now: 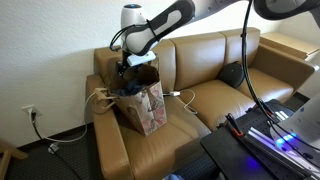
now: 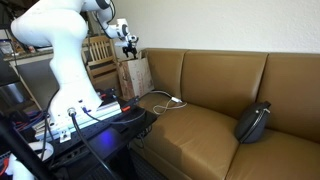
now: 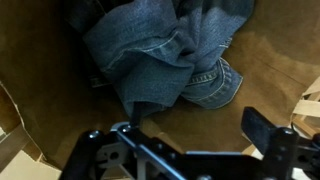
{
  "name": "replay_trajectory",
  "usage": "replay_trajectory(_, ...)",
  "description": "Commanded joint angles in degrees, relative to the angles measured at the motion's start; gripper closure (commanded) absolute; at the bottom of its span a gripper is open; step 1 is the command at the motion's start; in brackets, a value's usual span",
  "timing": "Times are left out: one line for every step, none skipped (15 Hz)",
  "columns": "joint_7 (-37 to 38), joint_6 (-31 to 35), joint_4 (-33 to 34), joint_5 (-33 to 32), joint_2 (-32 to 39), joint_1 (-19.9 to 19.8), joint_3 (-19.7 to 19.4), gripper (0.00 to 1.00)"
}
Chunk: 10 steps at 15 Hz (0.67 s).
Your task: Remove the jeans from the bag and put them on the couch
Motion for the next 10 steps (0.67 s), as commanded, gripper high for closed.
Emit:
replay_trajectory(3.8, -4.9, 4.3, 0.2, 3.0, 0.7, -1.1, 0.0)
replay_trajectory(3.8, -4.3, 3.5, 1.2, 2.4, 0.0, -0.1, 0.0)
replay_trajectory(3.2, -2.5, 1.5, 0.2, 1.5, 0.7, -0.7, 0.0)
replay_trajectory(3.5, -2.6, 1.8, 0.3, 1.7, 0.7, -0.7, 0.0)
replay_trajectory(3.7, -2.6, 2.0, 0.3, 1.9, 0.6, -0.7, 0.0)
replay_trajectory(3.8, -2.6, 2.2, 0.3, 2.0, 0.5, -0.7, 0.0)
replay_trajectory(4.7, -3.9, 4.0, -0.3, 3.4, 0.9, -1.3, 0.0)
replay_trajectory(4.4, -4.9, 5.5, -0.3, 4.8, 0.8, -1.3, 0.0)
replay_trajectory(4.3, -5.4, 6.9, -0.2, 6.3, 0.8, -1.2, 0.0)
replay_trajectory(4.5, -5.4, 7.7, -0.4, 7.2, 1.0, -1.4, 0.0)
